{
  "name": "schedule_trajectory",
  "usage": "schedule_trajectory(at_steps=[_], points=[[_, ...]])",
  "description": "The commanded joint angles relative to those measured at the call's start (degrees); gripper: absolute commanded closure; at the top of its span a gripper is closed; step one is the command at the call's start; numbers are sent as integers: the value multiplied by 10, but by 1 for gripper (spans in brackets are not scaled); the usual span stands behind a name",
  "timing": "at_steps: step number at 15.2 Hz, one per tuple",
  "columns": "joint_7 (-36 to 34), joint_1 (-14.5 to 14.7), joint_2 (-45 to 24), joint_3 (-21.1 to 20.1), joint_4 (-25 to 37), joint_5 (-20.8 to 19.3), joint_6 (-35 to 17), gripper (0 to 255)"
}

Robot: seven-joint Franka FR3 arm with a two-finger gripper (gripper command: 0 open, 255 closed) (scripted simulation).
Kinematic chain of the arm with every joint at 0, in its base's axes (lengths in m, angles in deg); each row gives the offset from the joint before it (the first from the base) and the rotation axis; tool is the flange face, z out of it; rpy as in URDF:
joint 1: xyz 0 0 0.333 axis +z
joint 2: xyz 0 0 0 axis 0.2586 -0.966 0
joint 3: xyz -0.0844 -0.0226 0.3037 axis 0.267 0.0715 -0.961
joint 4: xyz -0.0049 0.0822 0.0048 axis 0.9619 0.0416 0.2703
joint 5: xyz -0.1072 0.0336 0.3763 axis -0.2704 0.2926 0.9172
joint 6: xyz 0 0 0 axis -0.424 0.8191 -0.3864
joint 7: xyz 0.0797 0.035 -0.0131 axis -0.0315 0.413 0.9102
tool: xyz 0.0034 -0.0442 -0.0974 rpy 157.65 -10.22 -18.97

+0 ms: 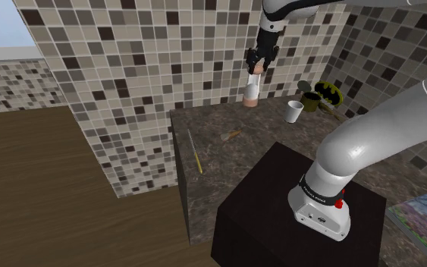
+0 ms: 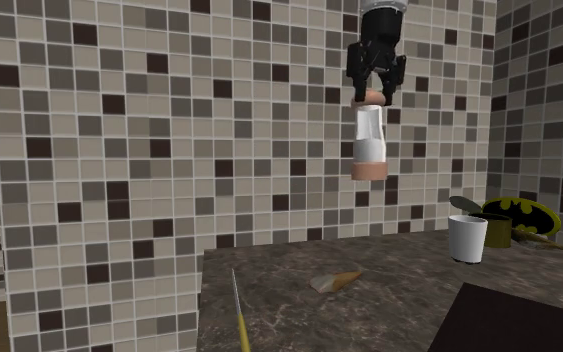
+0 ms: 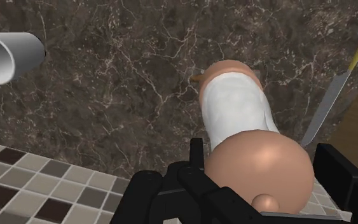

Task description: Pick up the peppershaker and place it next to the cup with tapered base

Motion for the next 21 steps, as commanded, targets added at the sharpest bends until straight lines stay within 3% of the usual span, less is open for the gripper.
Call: schedule_trajectory(at_steps=[1,12,21], points=[[31,-11,-1,22,1,-7,-1,255],[196,-57,-68,144,76,-17,2,255],[351,-86,-185,245,194,35,14,255]])
